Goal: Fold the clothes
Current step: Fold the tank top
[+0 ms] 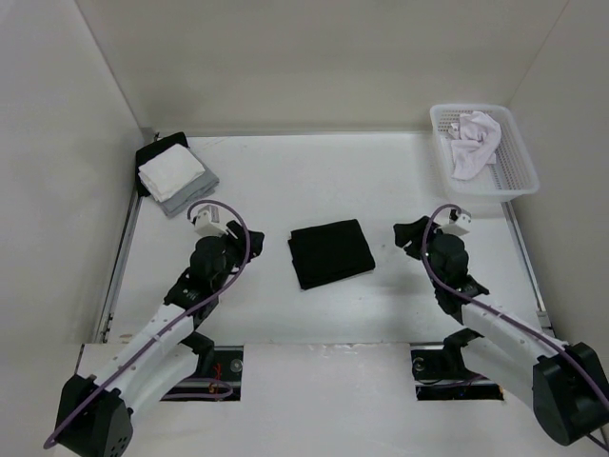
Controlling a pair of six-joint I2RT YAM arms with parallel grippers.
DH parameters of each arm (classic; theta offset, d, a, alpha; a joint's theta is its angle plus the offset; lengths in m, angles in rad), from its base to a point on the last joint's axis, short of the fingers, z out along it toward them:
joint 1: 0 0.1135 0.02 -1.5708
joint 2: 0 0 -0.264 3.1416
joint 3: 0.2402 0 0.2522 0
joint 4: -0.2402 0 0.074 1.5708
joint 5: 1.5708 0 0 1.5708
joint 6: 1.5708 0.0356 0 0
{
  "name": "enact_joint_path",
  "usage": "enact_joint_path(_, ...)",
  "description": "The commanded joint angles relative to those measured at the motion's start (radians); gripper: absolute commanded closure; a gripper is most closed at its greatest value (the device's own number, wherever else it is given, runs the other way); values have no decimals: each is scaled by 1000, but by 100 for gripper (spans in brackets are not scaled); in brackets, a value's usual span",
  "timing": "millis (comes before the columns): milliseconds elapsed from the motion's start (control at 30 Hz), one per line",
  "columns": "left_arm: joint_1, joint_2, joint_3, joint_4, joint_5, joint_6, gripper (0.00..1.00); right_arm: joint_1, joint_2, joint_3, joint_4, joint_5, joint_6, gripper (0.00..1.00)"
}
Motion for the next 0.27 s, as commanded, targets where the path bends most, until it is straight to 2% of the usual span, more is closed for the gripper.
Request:
enact_joint_path(0,-1,21,-17,-15,10,26,55,-23,-23,-13,102,31,30,39)
enact_joint_path(233,-37,124,1,22,10,21,53,-32,3,-11,104,19,40,39)
